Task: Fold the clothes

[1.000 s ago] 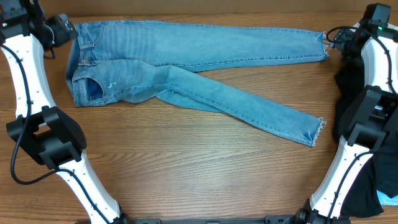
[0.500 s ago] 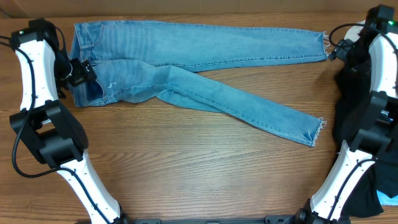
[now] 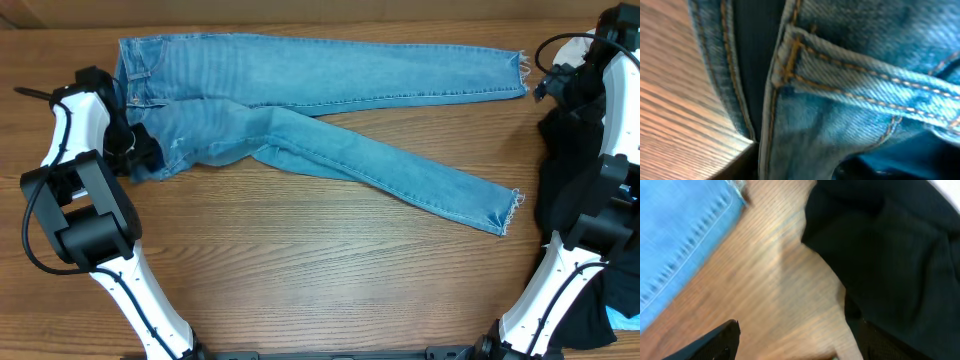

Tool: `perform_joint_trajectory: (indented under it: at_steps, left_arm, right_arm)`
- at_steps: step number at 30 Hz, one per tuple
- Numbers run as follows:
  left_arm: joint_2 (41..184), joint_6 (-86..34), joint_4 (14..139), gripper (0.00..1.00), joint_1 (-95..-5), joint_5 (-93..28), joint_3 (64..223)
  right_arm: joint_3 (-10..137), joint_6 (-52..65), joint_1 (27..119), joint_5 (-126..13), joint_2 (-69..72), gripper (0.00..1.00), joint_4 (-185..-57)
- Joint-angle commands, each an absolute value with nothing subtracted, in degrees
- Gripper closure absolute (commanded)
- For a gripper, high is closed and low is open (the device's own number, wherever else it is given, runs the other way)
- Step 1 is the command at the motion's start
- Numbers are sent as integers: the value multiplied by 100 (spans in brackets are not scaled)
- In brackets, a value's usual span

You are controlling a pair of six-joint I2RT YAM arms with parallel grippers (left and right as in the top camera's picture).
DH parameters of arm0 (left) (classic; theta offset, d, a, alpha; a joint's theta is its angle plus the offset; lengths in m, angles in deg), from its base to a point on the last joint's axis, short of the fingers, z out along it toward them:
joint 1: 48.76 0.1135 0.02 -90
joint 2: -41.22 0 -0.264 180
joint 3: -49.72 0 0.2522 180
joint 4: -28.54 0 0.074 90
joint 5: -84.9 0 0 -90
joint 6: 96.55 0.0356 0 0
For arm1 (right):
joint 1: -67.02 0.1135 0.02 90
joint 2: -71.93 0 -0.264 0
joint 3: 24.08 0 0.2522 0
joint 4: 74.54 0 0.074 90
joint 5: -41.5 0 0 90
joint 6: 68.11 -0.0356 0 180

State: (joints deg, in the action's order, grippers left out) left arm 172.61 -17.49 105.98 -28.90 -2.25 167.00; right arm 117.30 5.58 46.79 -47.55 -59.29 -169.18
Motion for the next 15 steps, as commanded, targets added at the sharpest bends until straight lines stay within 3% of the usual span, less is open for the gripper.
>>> perform_joint_trajectory:
  at_steps: [1, 9, 15]
  left_arm:
    - [17157, -1709, 10895, 95, -2834, -13, 16565]
    - [16868, -2256, 11555, 96, -2217, 704, 16578]
    - [16719, -2324, 11640, 96, -1767, 390, 16576]
  right_arm:
    - [11832, 512, 4607, -4602, -5824, 21, -17412]
    - [11832, 538, 4491, -4604, -5824, 19, -18380]
    - [11832, 584, 4399, -4835, -5704, 20, -18538]
